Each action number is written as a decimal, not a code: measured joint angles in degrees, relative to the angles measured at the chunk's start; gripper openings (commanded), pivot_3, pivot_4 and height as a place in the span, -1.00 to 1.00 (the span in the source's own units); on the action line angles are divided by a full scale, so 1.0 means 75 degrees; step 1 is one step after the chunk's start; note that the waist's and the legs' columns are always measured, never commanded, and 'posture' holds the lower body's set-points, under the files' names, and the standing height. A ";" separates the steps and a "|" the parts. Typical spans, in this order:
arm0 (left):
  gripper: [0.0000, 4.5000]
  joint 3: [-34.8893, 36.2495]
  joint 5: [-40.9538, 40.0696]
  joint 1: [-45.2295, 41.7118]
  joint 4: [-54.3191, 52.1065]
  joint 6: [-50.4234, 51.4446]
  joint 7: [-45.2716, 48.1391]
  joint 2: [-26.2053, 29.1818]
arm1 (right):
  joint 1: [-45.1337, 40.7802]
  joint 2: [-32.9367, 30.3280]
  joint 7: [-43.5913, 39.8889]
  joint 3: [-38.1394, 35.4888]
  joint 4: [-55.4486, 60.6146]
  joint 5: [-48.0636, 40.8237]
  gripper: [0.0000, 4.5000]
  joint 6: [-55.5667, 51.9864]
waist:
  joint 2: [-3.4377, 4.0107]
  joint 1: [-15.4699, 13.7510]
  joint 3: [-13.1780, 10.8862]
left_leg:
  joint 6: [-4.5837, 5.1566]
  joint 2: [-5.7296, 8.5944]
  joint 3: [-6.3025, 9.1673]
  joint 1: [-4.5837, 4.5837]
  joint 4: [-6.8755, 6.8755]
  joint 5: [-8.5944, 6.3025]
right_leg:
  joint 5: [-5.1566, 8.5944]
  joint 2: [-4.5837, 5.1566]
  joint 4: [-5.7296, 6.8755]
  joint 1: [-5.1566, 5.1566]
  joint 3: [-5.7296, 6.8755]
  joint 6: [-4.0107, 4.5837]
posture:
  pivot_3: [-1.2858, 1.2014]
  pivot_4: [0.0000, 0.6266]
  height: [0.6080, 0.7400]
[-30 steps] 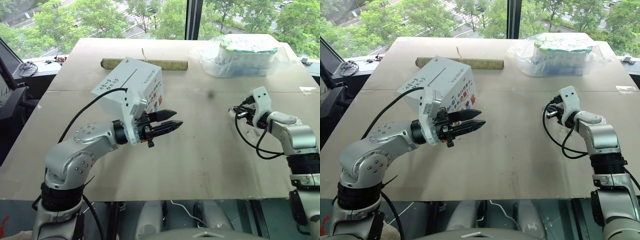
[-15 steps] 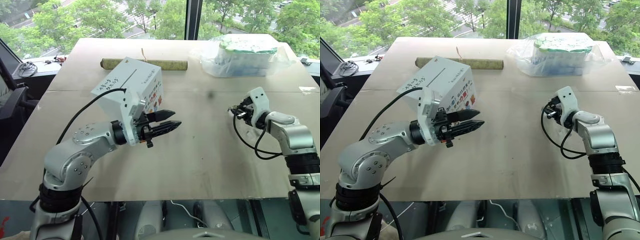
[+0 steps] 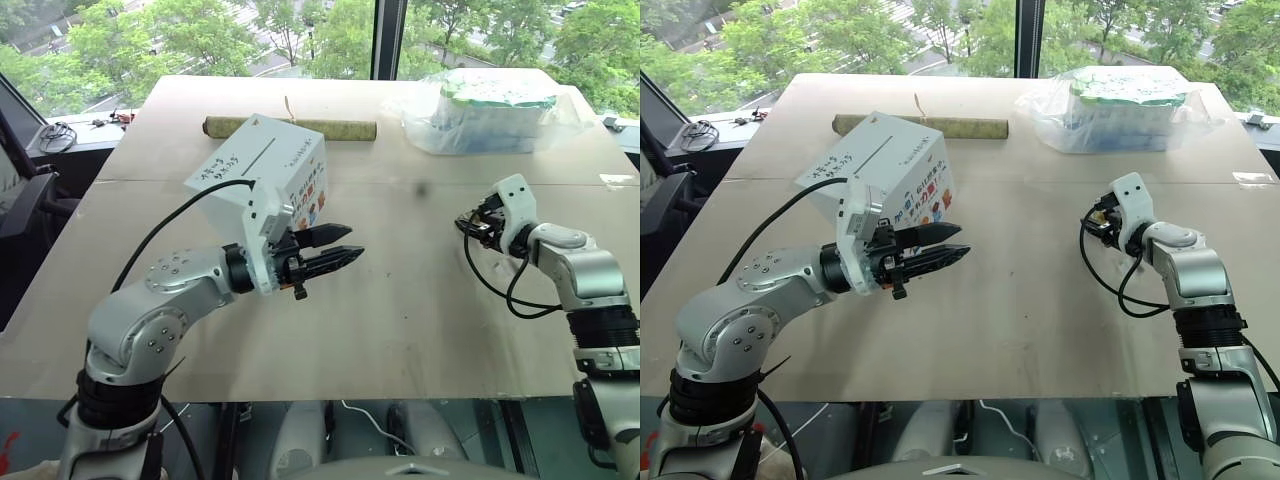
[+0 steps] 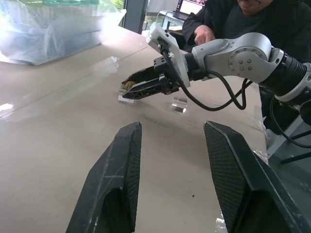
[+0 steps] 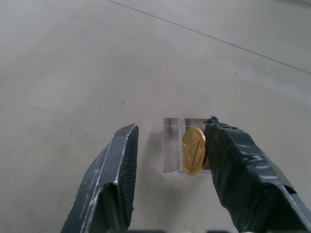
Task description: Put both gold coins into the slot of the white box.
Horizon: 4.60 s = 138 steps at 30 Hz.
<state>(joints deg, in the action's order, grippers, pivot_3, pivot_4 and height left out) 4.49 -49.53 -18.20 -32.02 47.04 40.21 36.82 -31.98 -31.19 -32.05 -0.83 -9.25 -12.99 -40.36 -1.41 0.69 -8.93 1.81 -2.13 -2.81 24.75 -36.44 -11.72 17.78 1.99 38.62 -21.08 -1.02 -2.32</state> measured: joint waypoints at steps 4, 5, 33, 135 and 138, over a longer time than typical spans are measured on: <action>-0.09 -0.0005 0.0001 0.0001 0.0000 -0.0004 -0.0002 -0.0001 | 0.0000 -0.0055 -0.0001 -0.0028 0.0235 -0.0054 0.02 -0.0160 | 0.0000 0.0000 0.0000 | 0.0000 0.0000 0.0000 0.0000 0.0000 0.0000 | 0.0000 0.0001 0.0000 -0.0001 0.0000 0.0000 | 0.03 -0.52 1.00; -0.09 -0.0005 0.0000 0.0001 0.0000 -0.0005 -0.0003 0.0000 | 0.0000 -0.0065 -0.0001 -0.0037 0.0269 -0.0066 0.02 -0.0190 | 0.0000 0.0000 0.0000 | 0.0000 0.0000 0.0000 0.0000 0.0000 0.0000 | 0.0000 0.0001 0.0000 0.0000 0.0000 0.0000 | 0.03 -0.52 1.00; -0.09 -0.0007 -0.0005 0.0005 0.0000 -0.0028 0.0143 0.0074 | 0.0170 -0.0269 -0.0015 -0.0235 0.0577 -0.0272 0.02 -0.0595 | 0.0000 0.0000 0.0000 | 0.0004 0.0000 -0.0001 0.0001 0.0000 -0.0002 | 0.0000 0.0000 -0.0001 -0.0001 -0.0001 0.0000 | 0.03 -0.52 1.00; -1.00 -0.0375 0.1754 -0.3789 0.1034 0.3840 -0.4778 0.1651 | 0.2070 -0.4045 -0.1992 -0.3031 0.5929 -0.5635 0.96 -0.0101 | -0.0039 -0.0063 -0.0031 | -0.0025 -0.0003 0.0002 0.0021 0.0010 0.0014 | 0.0002 0.0010 -0.0013 -0.0021 -0.0002 -0.0004 | 0.03 -0.52 1.00; -1.00 -0.0365 0.1818 -0.3671 0.1051 0.4105 -0.4547 0.1648 | 0.1836 -0.4045 -0.2114 -0.3010 0.5893 -0.5633 0.96 -0.0066 | -0.0039 -0.0055 -0.0032 | -0.0026 -0.0004 0.0002 0.0019 0.0011 0.0014 | 0.0002 0.0021 -0.0013 -0.0021 -0.0002 -0.0003 | 0.03 -0.52 1.00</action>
<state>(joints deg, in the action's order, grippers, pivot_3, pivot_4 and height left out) 1.75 -35.89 -45.73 -24.13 77.83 6.11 49.18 -18.21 -61.52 -47.91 -23.41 34.94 -55.24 -40.85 -1.70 0.28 -9.17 1.61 -2.16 -2.80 24.89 -36.35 -11.61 17.80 2.14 38.52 -21.24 -1.04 -2.35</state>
